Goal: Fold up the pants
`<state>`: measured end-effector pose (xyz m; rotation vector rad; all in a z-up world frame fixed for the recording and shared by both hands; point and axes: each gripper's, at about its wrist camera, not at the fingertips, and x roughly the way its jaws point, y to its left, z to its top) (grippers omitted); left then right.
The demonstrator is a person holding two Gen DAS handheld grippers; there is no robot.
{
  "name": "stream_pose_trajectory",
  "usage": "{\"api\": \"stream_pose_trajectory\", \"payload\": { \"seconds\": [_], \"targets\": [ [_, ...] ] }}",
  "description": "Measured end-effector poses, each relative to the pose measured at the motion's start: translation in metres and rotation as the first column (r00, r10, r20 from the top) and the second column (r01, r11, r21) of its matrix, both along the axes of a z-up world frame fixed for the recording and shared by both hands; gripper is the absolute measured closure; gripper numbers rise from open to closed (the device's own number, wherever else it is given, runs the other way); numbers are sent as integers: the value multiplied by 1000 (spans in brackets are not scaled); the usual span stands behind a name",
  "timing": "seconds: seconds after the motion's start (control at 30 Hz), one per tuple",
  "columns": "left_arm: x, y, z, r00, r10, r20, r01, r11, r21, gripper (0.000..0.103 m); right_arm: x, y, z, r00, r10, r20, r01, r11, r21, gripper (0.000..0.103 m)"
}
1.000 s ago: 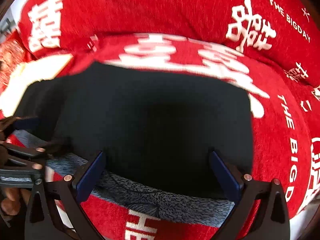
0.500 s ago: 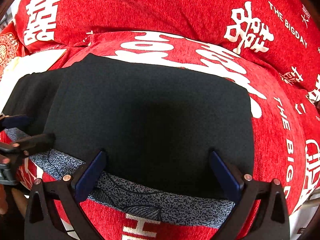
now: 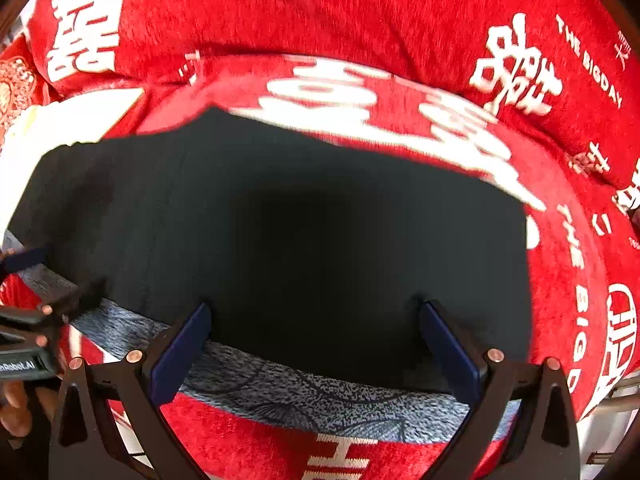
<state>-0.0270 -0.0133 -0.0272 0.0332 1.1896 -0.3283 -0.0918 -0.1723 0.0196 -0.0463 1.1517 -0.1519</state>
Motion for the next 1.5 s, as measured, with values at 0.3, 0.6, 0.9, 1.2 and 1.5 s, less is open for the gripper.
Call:
{"api": "stream_pose_trajectory", "payload": {
  "seconds": [0.3,0.6,0.9,1.2,1.5],
  "targets": [
    [-1,59,-32,994,101,-45,-102,994,-30,0,44,61,36,961,258,97,-267,959,98,0],
    [-25,79,-13,995,95,27,-92,991,-97,0,144,169,8,729,684,-12,-669,717,199,0],
    [-14,118,-22,986,161,-48,-168,964,-206,0,213,231,-55,437,876,-204,-803,482,350,0],
    [-17,155,0,982,186,-4,-182,956,-229,0,206,250,-83,297,918,-264,-781,392,485,55],
    [-11,229,39,988,89,128,-39,937,-346,0,122,226,10,309,951,-4,-925,302,230,86]
  ]
}}
